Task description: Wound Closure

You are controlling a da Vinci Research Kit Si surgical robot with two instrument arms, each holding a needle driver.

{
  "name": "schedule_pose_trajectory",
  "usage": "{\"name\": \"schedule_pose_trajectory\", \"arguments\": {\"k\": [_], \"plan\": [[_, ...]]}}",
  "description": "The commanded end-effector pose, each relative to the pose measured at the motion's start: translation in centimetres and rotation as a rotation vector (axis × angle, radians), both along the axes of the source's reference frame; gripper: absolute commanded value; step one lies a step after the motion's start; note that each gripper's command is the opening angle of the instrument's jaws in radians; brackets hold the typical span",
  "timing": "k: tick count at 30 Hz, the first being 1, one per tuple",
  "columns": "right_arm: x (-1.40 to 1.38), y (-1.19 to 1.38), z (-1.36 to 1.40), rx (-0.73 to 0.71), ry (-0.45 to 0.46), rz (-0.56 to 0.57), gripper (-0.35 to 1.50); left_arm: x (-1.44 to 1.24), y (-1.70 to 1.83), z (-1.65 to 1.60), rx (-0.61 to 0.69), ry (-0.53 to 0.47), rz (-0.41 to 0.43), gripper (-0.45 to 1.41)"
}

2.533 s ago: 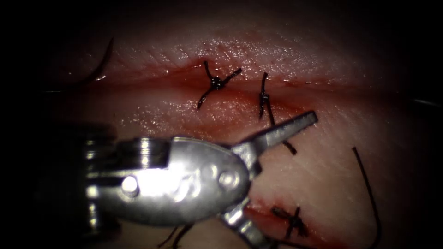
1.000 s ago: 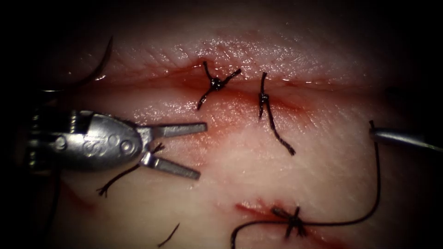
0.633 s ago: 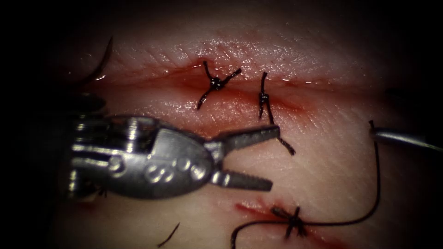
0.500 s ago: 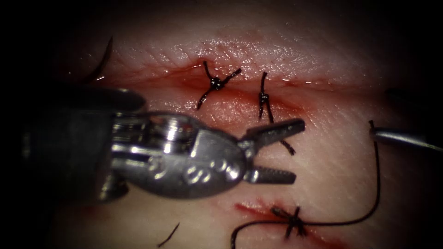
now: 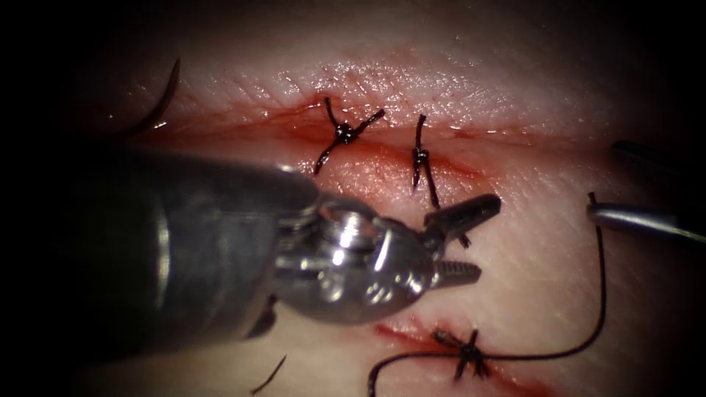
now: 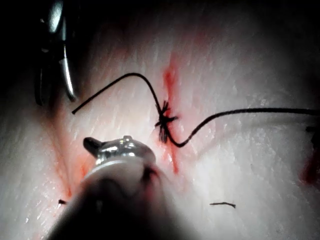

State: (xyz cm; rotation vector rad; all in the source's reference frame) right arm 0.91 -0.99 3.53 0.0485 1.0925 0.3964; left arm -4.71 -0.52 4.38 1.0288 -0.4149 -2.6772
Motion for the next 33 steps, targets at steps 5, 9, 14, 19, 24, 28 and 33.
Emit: {"name": "schedule_pose_trajectory", "arguments": {"k": [5,9,14,19,24,28,33], "plan": [[0.08,0.02,0.05,-0.002,0.003,-0.001,0.41,-0.05,0.05,0.12,-0.010,0.005,0.006,0.34],[0.08,0.02,0.05,-0.002,0.003,-0.001,0.41,0.00,0.08,0.19,-0.010,0.010,0.004,0.34],[0.09,0.02,0.04,-0.002,0.003,-0.001,0.41,0.03,0.09,0.21,-0.010,0.015,0.000,0.32],[0.09,0.02,0.04,-0.001,0.001,-0.003,0.34,0.03,0.05,0.15,-0.006,-0.003,0.014,-0.38],[0.10,0.02,0.05,0.004,0.029,-0.027,-0.32,0.10,0.09,0.02,0.015,-0.051,0.038,-0.45],[0.15,0.06,0.07,-0.030,0.101,-0.087,-0.35,0.24,0.21,-0.02,0.032,-0.112,0.054,-0.45],[0.30,0.15,0.16,-0.102,0.203,-0.179,-0.35,0.37,0.32,0.04,0.128,-0.290,0.113,-0.45]]}}
